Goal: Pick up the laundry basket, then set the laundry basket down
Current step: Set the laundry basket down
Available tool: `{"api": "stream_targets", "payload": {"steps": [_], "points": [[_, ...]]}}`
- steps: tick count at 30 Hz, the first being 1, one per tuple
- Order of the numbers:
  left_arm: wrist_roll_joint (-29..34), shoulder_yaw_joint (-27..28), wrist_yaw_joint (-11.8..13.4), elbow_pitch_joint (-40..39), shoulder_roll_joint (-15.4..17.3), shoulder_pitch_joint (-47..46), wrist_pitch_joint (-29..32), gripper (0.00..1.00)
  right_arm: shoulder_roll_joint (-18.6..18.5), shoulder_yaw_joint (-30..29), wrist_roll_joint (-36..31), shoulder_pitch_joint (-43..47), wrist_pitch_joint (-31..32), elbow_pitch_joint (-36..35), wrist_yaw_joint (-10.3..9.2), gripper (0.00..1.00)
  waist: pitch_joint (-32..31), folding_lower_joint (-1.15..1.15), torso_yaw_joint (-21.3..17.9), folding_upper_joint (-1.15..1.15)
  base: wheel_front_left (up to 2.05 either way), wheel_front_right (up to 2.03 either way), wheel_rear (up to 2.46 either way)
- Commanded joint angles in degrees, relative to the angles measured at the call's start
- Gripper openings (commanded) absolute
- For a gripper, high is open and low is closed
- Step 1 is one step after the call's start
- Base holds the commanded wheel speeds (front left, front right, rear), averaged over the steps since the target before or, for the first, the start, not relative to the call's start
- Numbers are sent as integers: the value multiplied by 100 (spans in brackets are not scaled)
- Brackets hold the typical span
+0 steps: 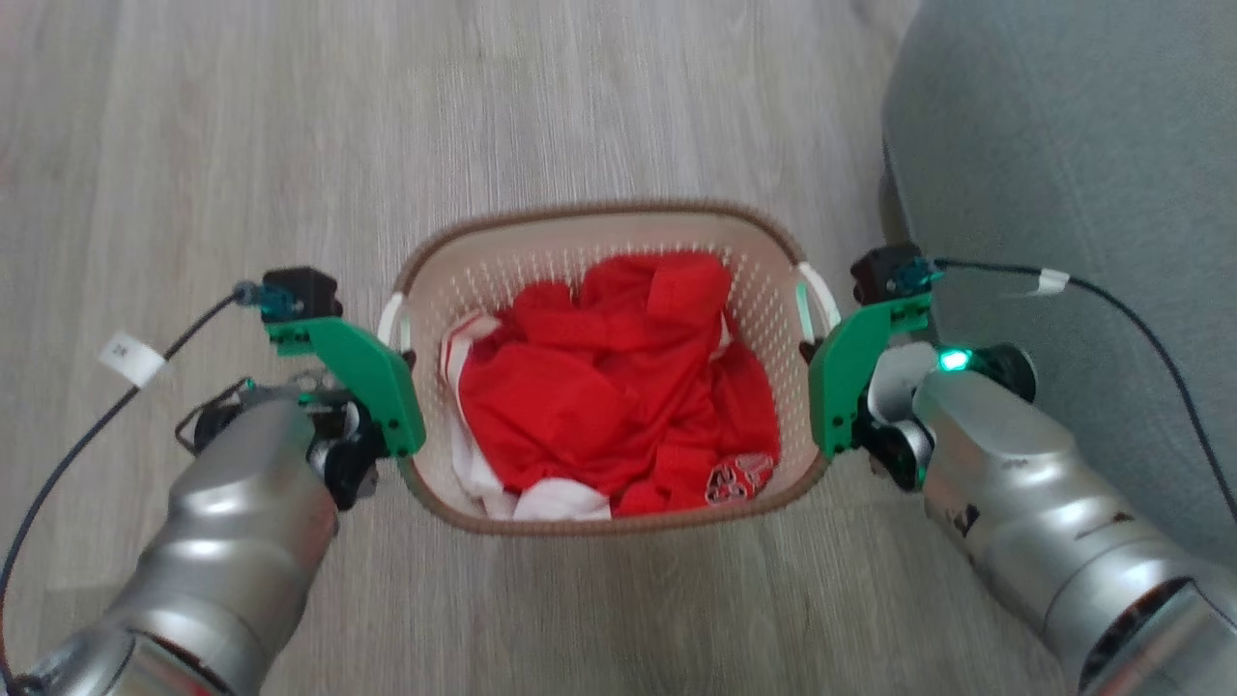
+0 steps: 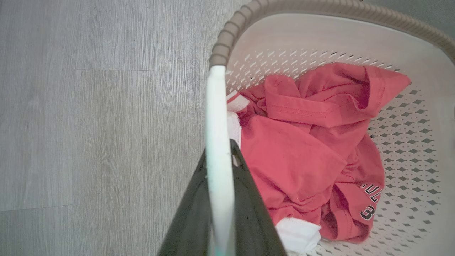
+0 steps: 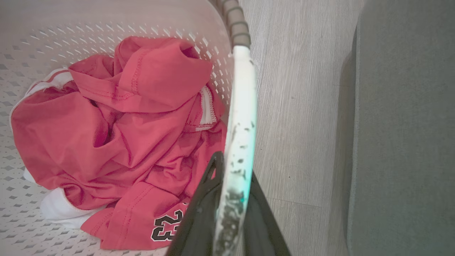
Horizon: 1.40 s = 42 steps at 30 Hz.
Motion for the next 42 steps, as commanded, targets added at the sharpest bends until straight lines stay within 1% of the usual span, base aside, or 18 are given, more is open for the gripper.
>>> {"api": "stream_targets", "payload": {"steps": [1, 10, 22, 29, 35, 42], "points": [[64, 143, 53, 48, 336, -430, -156, 0, -136, 60, -59, -167, -123, -3, 0, 0, 374, -1, 15, 0, 0, 0, 0], [180, 102, 49, 85, 310, -916, -625, 0, -43, 56, -214, -700, -711, 320, 0, 0, 1391, -1, -5, 0, 0, 0, 0], [353, -28, 43, 100, 230, -1403, -1224, 0, 32, -151, -519, -1263, -1498, 565, 0, 0, 2675, -1, 91, 0, 0, 0, 0], [424, -99, 40, 109, 203, -1562, -1533, 0, -99, -462, -758, -1382, -1666, 577, 0, 0, 3258, -1, 142, 0, 0, 0, 0], [441, -114, 39, 79, 186, -1698, -1695, 0, -163, -884, -1022, -1434, -1746, 578, 0, 0, 3677, -1, 150, 0, 0, 0, 0], [462, -160, 39, 53, 211, -1797, -1772, 0, -156, -1339, -1462, -1451, -1792, 578, 0, 0, 3965, -1, 139, 0, 0, 0, 0]]}}
